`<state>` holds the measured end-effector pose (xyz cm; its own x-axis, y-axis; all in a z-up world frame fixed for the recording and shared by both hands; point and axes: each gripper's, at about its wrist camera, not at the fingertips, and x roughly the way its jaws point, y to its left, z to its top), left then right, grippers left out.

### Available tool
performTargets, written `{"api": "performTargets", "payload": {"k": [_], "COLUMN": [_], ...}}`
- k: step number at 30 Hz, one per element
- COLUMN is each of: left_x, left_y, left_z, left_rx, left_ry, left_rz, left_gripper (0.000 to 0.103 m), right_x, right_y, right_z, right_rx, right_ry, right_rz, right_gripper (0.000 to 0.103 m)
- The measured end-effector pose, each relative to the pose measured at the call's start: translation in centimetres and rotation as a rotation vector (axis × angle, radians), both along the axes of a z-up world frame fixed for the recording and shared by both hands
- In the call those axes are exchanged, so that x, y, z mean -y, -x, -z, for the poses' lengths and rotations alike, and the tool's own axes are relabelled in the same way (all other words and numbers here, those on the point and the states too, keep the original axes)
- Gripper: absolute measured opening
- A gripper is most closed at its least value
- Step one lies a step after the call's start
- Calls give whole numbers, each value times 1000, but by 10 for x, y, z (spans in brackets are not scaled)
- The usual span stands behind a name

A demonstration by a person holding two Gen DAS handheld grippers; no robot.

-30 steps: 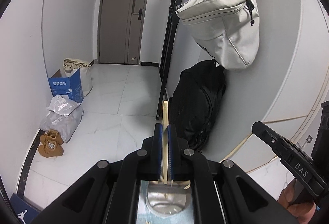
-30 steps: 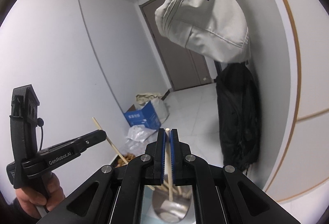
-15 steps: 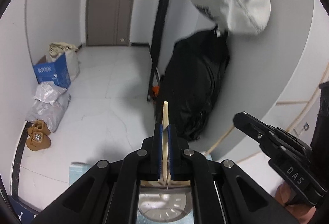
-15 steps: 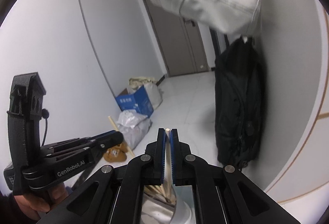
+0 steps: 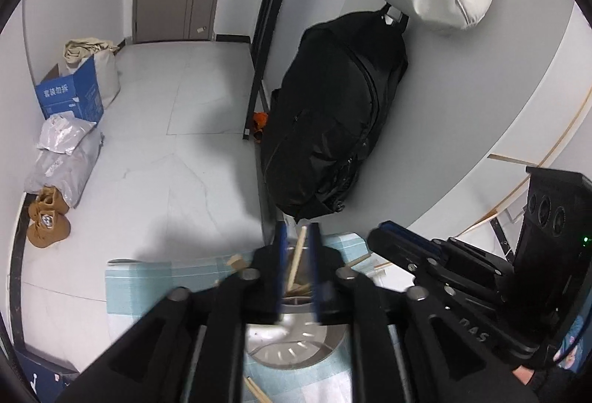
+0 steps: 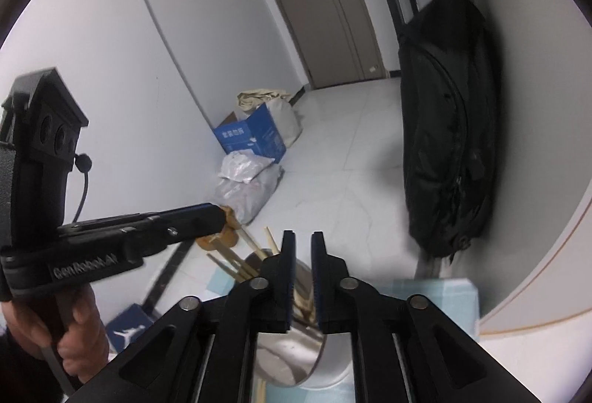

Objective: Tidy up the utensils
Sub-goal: 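Lower both chopsticks into the holder and open both grippers, then raise both open grippers and lower them to the last chopsticks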

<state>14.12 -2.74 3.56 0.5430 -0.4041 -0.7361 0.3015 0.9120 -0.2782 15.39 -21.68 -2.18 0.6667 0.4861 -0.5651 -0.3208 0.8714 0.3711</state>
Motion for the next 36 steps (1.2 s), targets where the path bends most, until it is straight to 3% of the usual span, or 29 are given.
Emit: {"api": "performTargets", "payload": {"k": [2,3,8,14,21,24,27,36], "left_x": [-4,-7,-15,-25,-26,-28,-30,-46], "left_y": [8,12,34,47,75,86,94,111], "left_z": [-6,-10,-18,-16,-22,-19,-13,26], "left_rx": [33,51,98,117,183,200,210,185], "left_ry": [7,9,-11,-14,-48,-54,-67,-76], "left_rz": [-17,-33,-111,-184,-221,-229,-250,-303], "left_gripper": [41,45,59,68,70,71,81,81], "right_x": [8,11,23,23,15,10,6,-14], "right_y": [7,12,36,67,100,111,116,133], "right_z": [-3,-5,-14,-26,-36,-33,-28,7], "right_rx": [12,24,49,104,164,184,182,124], "right_ry": [-33,-38,-61,-76,-75,-61,-53,3], "right_rz": [15,26,65,72,55,48,42,-1], "right_gripper": [40,45,54,70,81,84,85,86]}}
